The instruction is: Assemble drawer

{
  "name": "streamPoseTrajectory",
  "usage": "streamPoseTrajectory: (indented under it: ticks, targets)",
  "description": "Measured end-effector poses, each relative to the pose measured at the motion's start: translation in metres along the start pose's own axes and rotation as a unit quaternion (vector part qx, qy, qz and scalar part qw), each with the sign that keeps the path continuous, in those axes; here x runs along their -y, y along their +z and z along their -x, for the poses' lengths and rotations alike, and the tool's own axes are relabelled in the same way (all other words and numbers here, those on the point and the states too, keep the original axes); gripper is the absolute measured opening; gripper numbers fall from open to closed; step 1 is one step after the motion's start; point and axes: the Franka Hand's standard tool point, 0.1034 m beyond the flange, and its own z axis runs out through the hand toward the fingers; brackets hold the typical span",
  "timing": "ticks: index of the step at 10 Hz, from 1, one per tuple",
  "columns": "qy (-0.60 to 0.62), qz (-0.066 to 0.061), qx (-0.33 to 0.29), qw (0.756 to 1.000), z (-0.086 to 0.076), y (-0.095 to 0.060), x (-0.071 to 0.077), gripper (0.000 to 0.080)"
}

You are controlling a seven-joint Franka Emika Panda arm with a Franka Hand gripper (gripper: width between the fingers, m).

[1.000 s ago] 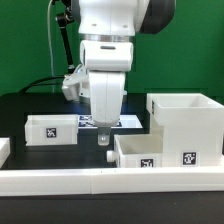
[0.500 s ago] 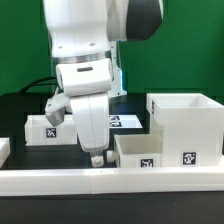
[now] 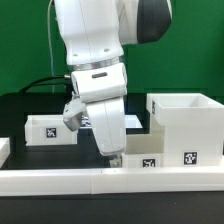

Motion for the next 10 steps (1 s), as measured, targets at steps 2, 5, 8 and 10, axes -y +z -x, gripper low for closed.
streamPoseTrajectory:
  ticks: [2, 5, 8, 10]
  targets:
    - [0.012, 0.001, 0.010, 1.000, -0.004, 0.000, -0.001, 0.0649]
    - [0.014, 0.000, 0.010, 1.000, -0.002, 0.001, 0.000, 0.0649]
    - [0.003, 0.002, 0.010, 1.000, -0.007, 0.003, -0.001, 0.0649]
    - [-0.004, 0.000, 0.015, 1.000, -0.027, 0.006, -0.001, 0.0649]
